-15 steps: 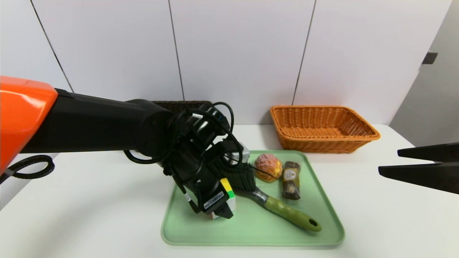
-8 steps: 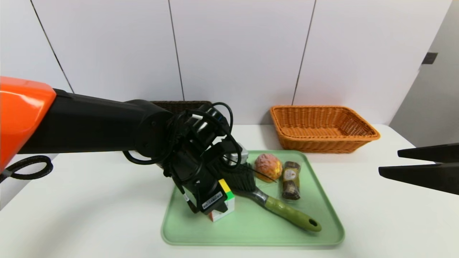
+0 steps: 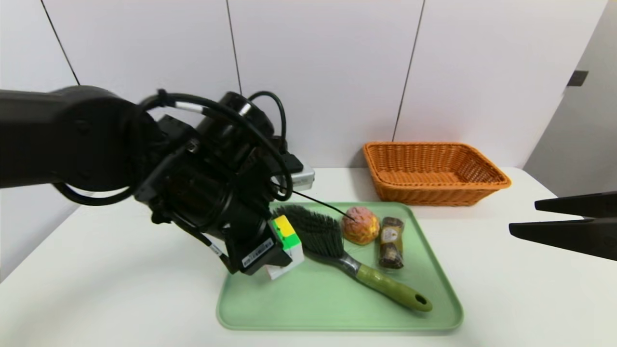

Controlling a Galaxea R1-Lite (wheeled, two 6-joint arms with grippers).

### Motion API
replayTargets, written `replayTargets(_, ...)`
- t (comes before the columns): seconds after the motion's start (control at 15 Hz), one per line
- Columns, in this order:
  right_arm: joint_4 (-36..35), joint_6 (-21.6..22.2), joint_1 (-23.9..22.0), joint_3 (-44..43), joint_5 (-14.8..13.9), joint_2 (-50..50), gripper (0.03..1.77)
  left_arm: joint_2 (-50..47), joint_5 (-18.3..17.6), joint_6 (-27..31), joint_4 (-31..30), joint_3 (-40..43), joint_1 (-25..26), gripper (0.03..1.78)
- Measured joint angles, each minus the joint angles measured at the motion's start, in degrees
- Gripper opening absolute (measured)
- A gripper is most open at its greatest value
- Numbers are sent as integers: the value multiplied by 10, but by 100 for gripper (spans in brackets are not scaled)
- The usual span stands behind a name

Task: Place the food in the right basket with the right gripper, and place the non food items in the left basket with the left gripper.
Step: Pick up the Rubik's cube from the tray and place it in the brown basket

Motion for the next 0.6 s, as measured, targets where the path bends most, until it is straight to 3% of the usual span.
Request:
replayTargets(0.33,0,0,0,-1,0,2,170,-81,42,-7,6,-55,74,93)
replayTargets(0.6,0,0,0,0,-1,3,170,-50,44,-21,6,-170,157,93)
